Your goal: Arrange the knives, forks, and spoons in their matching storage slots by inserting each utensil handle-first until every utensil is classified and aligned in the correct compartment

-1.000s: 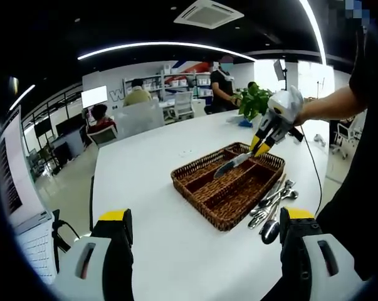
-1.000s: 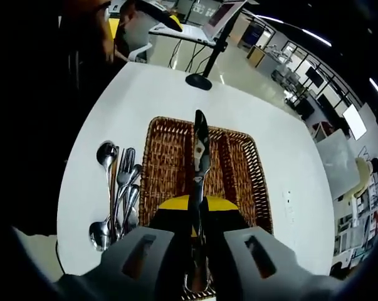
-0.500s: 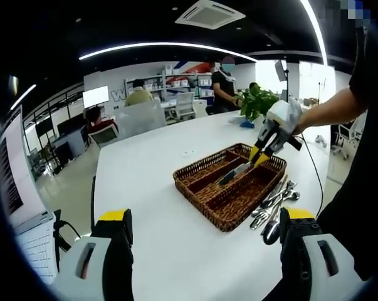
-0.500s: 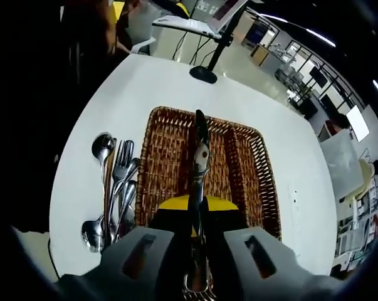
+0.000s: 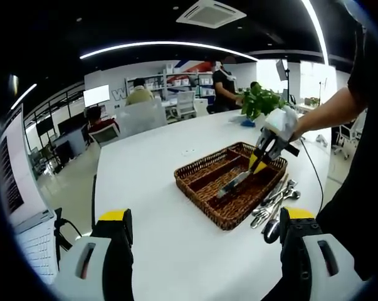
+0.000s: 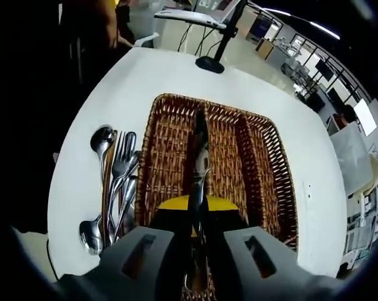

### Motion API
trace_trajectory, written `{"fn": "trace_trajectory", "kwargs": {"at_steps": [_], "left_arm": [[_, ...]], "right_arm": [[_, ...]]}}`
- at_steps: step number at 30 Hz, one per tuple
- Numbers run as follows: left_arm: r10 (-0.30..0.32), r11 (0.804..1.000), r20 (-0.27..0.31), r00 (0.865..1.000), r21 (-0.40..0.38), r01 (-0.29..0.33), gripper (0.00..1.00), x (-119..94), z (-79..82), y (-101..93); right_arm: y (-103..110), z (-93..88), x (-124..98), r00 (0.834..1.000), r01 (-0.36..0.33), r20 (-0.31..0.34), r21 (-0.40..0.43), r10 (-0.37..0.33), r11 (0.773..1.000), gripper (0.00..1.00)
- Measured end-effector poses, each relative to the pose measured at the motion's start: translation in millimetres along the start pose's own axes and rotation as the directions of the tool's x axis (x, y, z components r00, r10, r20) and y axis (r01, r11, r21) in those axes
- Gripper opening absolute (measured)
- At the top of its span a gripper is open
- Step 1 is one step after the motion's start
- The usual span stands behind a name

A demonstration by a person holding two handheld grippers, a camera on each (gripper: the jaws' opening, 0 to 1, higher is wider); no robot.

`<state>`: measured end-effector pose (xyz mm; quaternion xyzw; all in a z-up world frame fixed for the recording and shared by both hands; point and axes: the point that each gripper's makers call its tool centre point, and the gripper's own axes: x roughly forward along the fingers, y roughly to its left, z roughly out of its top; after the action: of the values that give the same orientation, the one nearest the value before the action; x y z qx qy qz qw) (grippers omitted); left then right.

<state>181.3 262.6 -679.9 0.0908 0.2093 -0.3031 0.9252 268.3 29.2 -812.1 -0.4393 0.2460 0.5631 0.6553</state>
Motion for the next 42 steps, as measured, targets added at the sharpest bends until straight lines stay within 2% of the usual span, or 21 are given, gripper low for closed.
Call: {"fn": "trace_trajectory", "kwargs": {"at_steps": [7, 9, 13, 20, 26, 29, 31, 34, 37, 42], "left_arm": [[0.006, 1.0, -0.003, 1.0, -0.001, -0.006, 0.99, -3, -0.7, 2.6], [0.007, 1.0, -0.007, 1.0, -0.001, -0.007, 0.99, -3, -1.7, 2.8], [0.007, 1.0, -0.008, 1.0, 0.003, -0.007, 0.99, -3, -1.3, 2.9], [0.009, 1.0, -0.01, 1.0, -0.005, -0.009, 0.99, -4, -1.3, 4.5], [0.008, 1.0, -0.014, 1.0, -0.006, -0.008, 0.99, -4, -2.6, 3.8], [0.011, 1.0, -0.013, 1.0, -0.005, -0.011, 0.99, -3, -1.8, 4.4], [0.01, 1.0, -0.013, 1.0, -0.004, -0.01, 0.99, -3, -1.3, 4.2], [0.01, 1.0, -0.012, 1.0, -0.001, -0.01, 0.99, -3, -0.2, 4.3], [0.013, 1.0, -0.014, 1.0, -0.004, -0.013, 0.99, -4, -1.7, 4.7], [0.005, 1.0, -0.023, 1.0, -0.005, -0.005, 0.99, -2, -5.5, 1.2]], "right_arm": [[6, -4.2, 13, 0.999, -0.05, 0.01, 0.039, 0.049, 0.998, 0.04], [5, -9.5, 18, 0.999, -0.048, -0.018, 0.026, 0.048, 0.999, 0.04], [7, -13.0, 26, 0.998, -0.059, -0.024, 0.047, 0.06, 0.997, 0.04], [11, -15.4, 32, 0.998, -0.063, -0.027, 0.003, 0.063, 0.998, 0.04], [10, -14.0, 37, 0.998, -0.056, -0.032, 0.009, 0.056, 0.998, 0.04], [13, -16.5, 42, 0.997, -0.056, -0.058, 0.017, 0.057, 0.998, 0.05], [16, -18.5, 46, 0.996, -0.06, -0.071, -0.024, 0.058, 0.998, 0.05], [18, -23.6, 50, 0.995, -0.057, -0.087, 0.011, 0.058, 0.998, 0.05], [17, -23.4, 48, 0.997, -0.046, -0.068, 0.018, 0.047, 0.999, 0.05], [18, -22.3, 48, 0.998, -0.028, -0.055, -0.021, 0.027, 0.999, 0.06]]}}
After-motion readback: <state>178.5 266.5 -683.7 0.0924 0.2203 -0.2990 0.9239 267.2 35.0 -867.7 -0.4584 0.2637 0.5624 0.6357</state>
